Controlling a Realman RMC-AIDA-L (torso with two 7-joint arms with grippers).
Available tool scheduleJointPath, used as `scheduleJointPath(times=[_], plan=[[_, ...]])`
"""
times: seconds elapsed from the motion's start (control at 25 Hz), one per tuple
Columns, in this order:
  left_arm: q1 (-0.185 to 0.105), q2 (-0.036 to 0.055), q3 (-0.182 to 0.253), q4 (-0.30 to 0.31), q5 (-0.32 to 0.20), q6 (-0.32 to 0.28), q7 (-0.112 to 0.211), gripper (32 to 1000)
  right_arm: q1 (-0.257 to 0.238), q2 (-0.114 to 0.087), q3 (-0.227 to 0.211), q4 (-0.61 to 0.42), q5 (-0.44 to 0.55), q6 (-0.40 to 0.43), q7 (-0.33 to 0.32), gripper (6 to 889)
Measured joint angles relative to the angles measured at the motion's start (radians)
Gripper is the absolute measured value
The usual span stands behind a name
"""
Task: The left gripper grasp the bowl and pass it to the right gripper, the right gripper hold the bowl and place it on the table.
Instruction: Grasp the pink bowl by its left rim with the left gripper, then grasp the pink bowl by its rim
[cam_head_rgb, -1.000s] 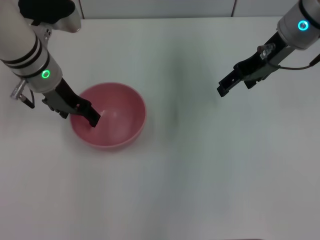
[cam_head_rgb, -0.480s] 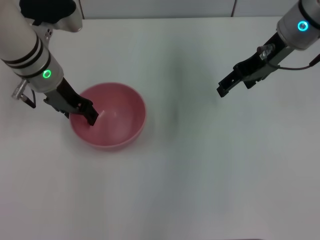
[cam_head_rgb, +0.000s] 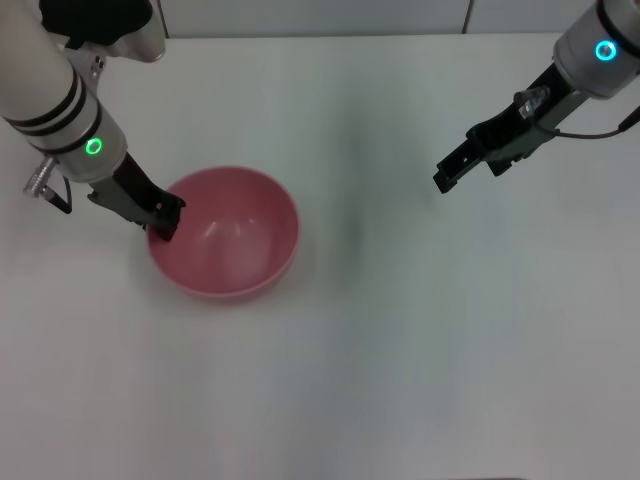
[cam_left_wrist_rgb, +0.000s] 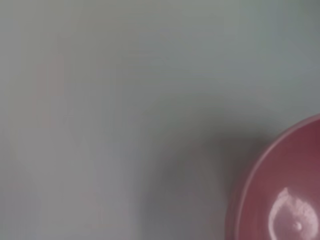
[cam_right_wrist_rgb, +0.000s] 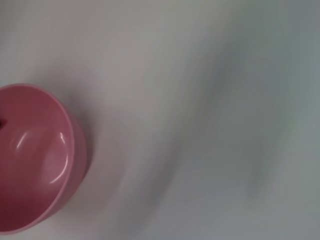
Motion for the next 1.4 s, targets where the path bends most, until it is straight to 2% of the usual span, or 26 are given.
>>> scheduleJointPath(times=[0.08, 0.4, 0.6, 0.84, 1.04, 1.2, 1.4], plan=[[0.000, 0.0000, 0.000, 0.000, 0.001, 0.001, 0.003, 245, 0.001, 0.000, 0.000, -0.002, 0.000, 0.000, 0.000, 877], [-0.002, 0.0000, 0.001, -0.002, 0.005, 0.007, 0.011, 62, 0.002, 0.000, 0.000, -0.005, 0.000, 0.000, 0.000, 877], [-0.008, 0.0032, 0.001, 0.000, 0.002, -0.006, 0.016, 56, 0.002, 0.000, 0.000, -0.003, 0.000, 0.000, -0.001, 877], [-0.026, 0.0144, -0.015, 0.008, -0.031, -0.056, 0.034, 49, 0.002, 0.000, 0.000, -0.003, 0.000, 0.000, -0.003, 877], [-0.040, 0.0207, -0.028, 0.011, -0.036, -0.092, 0.042, 46, 0.003, 0.000, 0.000, -0.005, 0.001, 0.003, -0.005, 877], [-0.059, 0.0264, -0.066, 0.012, -0.040, -0.126, 0.047, 46, 0.003, -0.001, 0.004, -0.006, 0.005, 0.011, -0.009, 877], [-0.079, 0.0267, -0.091, 0.012, -0.044, -0.149, 0.051, 47, 0.023, -0.004, 0.009, -0.020, 0.007, 0.045, -0.009, 877]])
